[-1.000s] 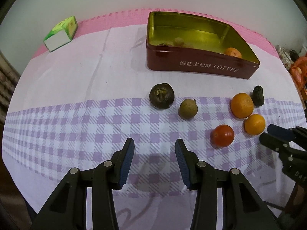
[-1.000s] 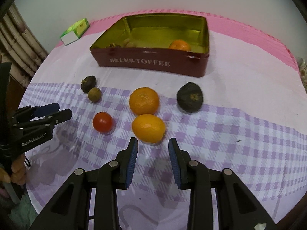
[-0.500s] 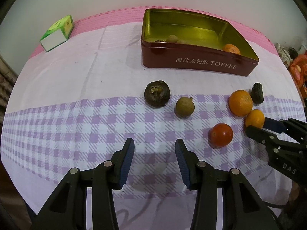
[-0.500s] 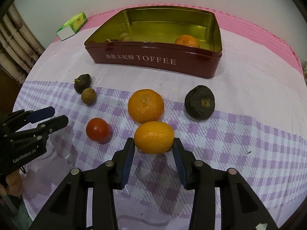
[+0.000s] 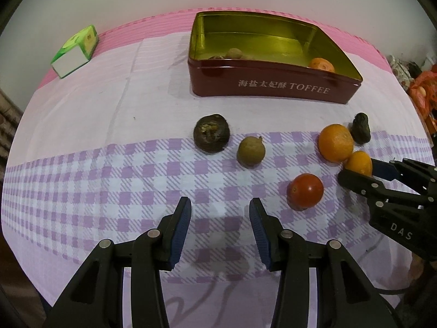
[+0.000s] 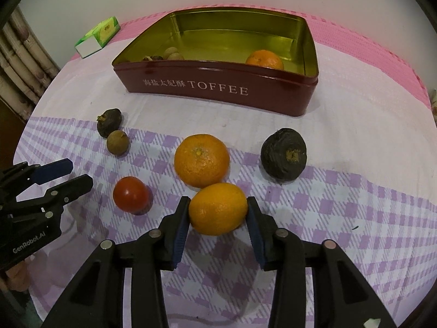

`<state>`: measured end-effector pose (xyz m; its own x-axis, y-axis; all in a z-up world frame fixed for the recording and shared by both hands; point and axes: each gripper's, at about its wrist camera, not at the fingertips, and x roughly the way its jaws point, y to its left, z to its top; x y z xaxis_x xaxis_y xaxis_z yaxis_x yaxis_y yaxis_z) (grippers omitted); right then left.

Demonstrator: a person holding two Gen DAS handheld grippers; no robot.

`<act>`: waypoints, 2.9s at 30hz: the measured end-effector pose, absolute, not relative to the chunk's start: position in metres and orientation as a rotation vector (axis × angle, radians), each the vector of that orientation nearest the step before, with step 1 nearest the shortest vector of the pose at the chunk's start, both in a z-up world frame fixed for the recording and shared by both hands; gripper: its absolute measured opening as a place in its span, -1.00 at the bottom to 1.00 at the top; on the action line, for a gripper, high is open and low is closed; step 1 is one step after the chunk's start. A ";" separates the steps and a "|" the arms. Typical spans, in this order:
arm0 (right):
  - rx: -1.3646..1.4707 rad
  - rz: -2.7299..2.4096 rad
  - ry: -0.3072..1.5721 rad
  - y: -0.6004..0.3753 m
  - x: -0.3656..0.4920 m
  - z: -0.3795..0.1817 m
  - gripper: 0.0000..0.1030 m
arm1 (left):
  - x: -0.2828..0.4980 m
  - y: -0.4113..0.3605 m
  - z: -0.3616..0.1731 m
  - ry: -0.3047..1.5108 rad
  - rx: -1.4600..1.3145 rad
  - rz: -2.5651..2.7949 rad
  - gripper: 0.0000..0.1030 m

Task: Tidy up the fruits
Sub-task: 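Withdraw both open tools back toward the remaining fruits, then close the right tool on the yellow oval citrus while the left tool grasps a red tomato, then lift the yellow citrus and tomato and carry both over the toffee tin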

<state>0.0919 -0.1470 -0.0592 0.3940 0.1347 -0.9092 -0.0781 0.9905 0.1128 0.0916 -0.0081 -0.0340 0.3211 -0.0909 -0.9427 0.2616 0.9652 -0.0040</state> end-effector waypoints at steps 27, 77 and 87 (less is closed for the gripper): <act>0.129 0.027 1.178 -0.210 0.069 -0.060 -0.28 | 0.076 -0.066 -0.033 1.263 0.183 -0.388 -0.12; 0.134 0.025 1.167 -0.204 0.067 -0.058 -0.27 | 0.096 -0.074 -0.046 1.243 0.153 -0.357 -0.38; 0.120 0.046 1.140 -0.196 0.074 -0.044 -0.27 | 0.099 -0.065 -0.038 1.219 0.142 -0.357 -0.38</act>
